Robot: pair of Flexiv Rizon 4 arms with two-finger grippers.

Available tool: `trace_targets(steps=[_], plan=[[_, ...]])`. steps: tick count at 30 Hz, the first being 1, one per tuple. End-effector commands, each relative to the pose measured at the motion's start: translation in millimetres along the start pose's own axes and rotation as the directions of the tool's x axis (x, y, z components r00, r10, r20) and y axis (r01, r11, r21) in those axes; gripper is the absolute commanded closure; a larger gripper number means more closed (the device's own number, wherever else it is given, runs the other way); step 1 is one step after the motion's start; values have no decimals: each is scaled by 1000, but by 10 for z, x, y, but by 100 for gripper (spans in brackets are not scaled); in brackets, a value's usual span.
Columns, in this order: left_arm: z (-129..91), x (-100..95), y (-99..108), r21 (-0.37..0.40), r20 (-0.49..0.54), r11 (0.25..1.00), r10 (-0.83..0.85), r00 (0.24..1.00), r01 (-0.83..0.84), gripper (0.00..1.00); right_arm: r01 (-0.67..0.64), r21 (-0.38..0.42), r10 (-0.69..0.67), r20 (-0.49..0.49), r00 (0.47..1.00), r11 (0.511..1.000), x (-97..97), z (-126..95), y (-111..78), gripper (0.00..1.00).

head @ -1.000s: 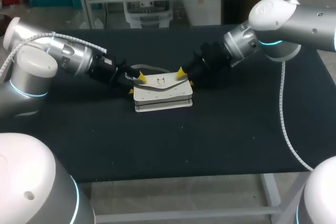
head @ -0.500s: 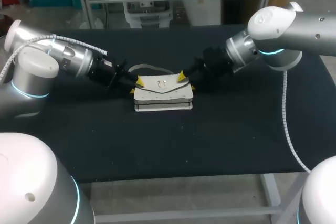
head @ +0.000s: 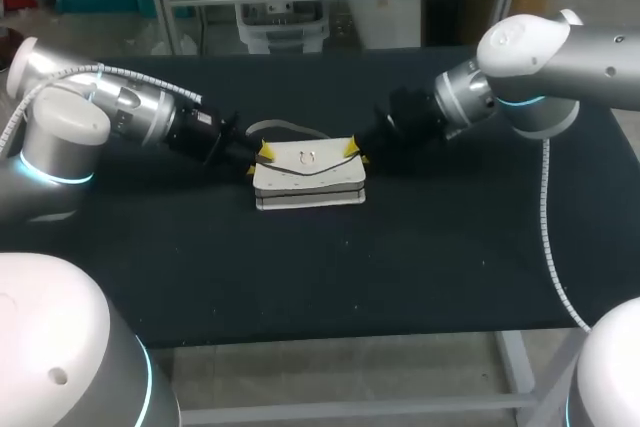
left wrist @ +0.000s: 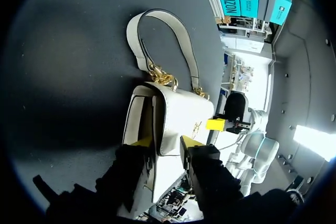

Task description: Pick up the bag, open it, inspect its contents, close it, and place it on the opposite side

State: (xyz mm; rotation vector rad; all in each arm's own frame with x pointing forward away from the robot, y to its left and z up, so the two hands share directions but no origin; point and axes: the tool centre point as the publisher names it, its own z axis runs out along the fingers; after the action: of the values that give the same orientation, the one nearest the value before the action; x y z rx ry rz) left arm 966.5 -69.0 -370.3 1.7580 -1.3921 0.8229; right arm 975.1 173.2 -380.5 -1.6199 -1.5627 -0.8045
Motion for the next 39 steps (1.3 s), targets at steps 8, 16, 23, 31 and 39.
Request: trace_targets(steps=[8, 16, 23, 31, 39], plan=[[86, 72, 79, 16, -14, 1000, 11, 1000, -10, 51, -6, -55, 6, 5, 1000, 998, 36, 11, -67, 0], [125, 48, 24, 11, -25, 1000, -5, 1000, 5, 64, -15, -71, 15, 3, 1000, 997, -1, 29, -35, 24], [162, -51, -8, 17, -23, 999, -41, 999, 41, 100, -25, -63, 26, 7, 1000, 998, -49, 71, -18, 100], [146, -113, -7, 9, -39, 999, -50, 998, 51, 47, -37, -63, 37, -1, 999, 997, -101, 84, -22, 72], [174, -79, 33, 10, -42, 1000, -29, 999, 29, 17, -32, -66, 31, -8, 999, 997, -97, 93, -14, 55]])
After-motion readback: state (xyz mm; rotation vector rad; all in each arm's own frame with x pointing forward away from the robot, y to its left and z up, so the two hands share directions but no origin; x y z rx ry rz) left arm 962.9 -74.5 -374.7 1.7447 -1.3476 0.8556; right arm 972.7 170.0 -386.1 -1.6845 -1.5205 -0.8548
